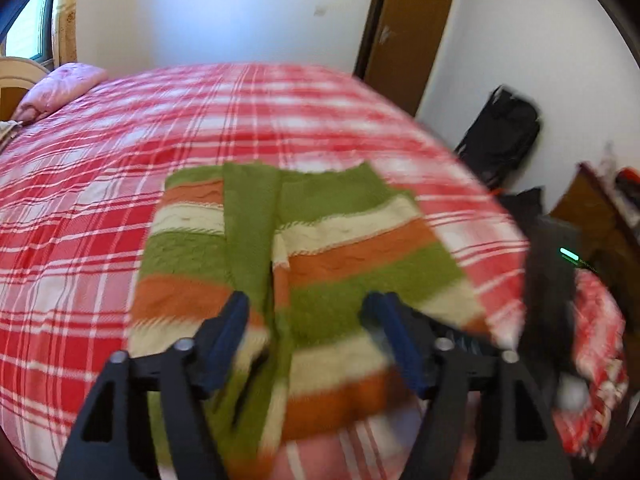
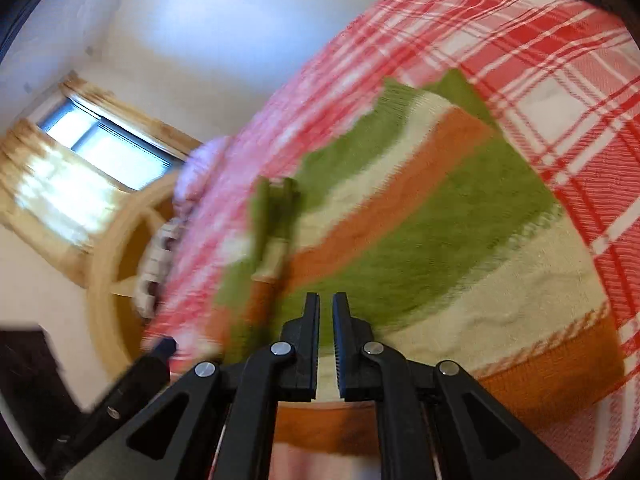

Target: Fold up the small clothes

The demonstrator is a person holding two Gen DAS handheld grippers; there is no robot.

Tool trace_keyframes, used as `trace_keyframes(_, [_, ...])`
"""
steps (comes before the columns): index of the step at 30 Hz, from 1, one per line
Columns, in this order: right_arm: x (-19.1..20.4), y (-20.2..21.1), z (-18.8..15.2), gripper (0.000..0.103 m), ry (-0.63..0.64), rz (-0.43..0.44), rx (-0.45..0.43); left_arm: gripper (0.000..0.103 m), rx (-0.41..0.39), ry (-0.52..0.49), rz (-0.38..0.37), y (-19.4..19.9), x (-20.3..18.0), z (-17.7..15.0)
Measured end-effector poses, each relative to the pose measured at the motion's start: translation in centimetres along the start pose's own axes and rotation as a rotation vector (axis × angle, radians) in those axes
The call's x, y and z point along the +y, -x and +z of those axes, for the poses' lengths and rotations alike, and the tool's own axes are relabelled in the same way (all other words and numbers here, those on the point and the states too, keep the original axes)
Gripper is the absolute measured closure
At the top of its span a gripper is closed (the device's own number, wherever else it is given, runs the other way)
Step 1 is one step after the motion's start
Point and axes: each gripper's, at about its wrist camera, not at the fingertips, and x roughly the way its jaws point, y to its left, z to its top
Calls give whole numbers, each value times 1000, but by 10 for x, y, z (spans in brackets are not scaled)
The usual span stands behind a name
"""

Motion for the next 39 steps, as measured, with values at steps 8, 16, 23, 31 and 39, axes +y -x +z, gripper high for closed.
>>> trace_keyframes(8, [54, -28, 12, 15, 72, 75, -28, 23, -108, 167, 189, 42, 91, 1])
trace_keyframes(16, [66, -94, -2, 54, 256, -146, 43, 23, -103, 300, 294, 34, 149, -15])
trace_keyframes(23, [72, -113, -12, 68, 326, -186, 38, 23, -50, 327, 290, 11, 164, -26])
trace_keyframes(31, [113, -114, -19, 90, 578, -278, 19, 23, 1, 314, 261, -11, 151, -36])
trace_keyframes(39, [140, -62, 20, 91, 750, -221, -11, 23, -66, 326, 266, 8, 152, -21])
